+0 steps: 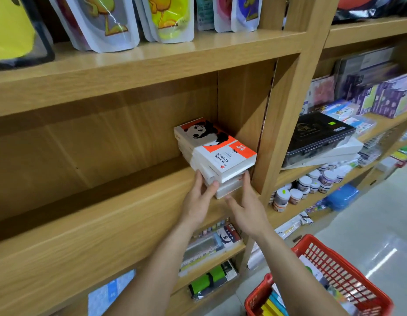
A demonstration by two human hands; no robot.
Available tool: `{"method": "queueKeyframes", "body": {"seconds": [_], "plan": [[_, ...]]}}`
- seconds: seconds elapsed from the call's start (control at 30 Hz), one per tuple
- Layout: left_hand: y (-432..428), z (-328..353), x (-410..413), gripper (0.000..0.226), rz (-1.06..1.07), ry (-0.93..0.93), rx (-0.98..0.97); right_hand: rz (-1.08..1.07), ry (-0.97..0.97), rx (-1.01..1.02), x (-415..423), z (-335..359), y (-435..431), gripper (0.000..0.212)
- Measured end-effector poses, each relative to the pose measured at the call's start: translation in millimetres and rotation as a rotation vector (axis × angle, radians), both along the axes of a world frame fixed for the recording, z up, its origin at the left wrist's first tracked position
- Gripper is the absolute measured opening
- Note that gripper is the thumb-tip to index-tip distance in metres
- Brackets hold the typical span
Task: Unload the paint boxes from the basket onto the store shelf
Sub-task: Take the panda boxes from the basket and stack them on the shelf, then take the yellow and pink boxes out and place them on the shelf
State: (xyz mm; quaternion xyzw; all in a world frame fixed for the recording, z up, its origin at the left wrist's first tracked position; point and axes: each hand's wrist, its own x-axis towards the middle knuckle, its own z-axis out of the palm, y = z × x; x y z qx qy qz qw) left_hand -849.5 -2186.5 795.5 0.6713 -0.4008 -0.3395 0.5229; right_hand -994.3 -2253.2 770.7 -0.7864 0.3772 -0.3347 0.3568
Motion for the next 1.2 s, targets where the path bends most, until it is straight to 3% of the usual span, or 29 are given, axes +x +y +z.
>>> {"method": "queueKeyframes", "body": {"seconds": [0.17,0.33,0.53,0.7,0.93,1.07,1.2], "plan": [[-25,-1,15,0.105,-0.037,0.014,0.061,-0.060,0.101,-0.004,-3,-17,2,0.080],[-24,-13,30,0.104,-0.116,-0.001,0.091,-0.247,-0.103,-0.160,3,0,8,0.072],[-33,-16,35,0.078,-0.051,-0.104,0.054,-0.118,0.070,-0.214,14,10,-1,0.069],[-13,-15,25,0.063,-0.068,-0.140,0.023,-0.107,0.056,-0.206,-5,16,4,0.071],[14,-1,12,0.037,0.017,-0.446,-0.179,-0.135,0.130,-0.093,-40,3,28,0.065],[12,-4,-19,0.010,-0.194,-0.635,-0.321,-0.271,0.036,0.054,-63,-21,34,0.054],[18,-70,-70,0.017,-0.513,-0.581,-0.143,-0.604,0.159,0.204,-146,-83,48,0.039]]}}
